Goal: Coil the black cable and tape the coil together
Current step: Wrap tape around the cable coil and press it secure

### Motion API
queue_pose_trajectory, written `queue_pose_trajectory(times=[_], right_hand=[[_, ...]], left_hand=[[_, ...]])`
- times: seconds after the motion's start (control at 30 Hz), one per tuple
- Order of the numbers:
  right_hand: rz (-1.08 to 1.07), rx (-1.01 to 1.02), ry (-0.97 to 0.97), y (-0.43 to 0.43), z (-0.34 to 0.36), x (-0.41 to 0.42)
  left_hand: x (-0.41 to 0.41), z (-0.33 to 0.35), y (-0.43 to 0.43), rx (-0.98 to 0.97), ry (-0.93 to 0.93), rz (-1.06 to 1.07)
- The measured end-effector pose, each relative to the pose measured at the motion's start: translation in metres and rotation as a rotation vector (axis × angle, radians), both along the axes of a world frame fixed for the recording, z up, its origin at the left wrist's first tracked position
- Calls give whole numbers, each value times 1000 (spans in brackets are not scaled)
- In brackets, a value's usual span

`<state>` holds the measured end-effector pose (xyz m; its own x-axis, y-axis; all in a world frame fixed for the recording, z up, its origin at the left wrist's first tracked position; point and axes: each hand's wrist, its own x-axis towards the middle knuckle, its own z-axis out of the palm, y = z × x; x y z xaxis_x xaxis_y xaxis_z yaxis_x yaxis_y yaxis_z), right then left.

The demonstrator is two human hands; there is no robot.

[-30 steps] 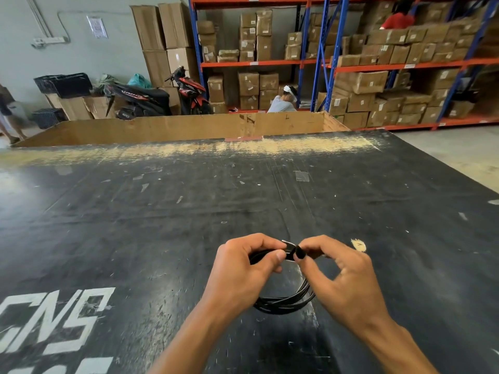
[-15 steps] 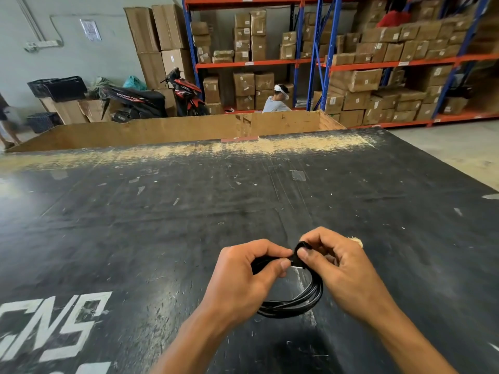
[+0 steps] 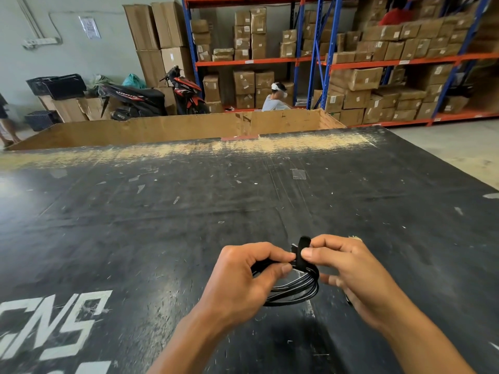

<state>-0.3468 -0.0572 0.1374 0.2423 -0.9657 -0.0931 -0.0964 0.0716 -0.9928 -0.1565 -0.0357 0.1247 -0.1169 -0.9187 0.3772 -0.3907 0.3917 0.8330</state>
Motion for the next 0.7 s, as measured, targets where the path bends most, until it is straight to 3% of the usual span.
queue_pose_trajectory(times=[0.17,0.33,0.53,0.7], right_hand=[[-41,3,-36,1,-2,1],[-187,-228,-134,4,-6,9],[-210,-479,8,5,-13,6],[-198,-681,93,8,-13,5]], left_hand=[[1,0,0,49,14,11],[-4,1,0,156,127,52],[-4,11,-2,323,151,-43],[-4,18,-4,393,297,-132]])
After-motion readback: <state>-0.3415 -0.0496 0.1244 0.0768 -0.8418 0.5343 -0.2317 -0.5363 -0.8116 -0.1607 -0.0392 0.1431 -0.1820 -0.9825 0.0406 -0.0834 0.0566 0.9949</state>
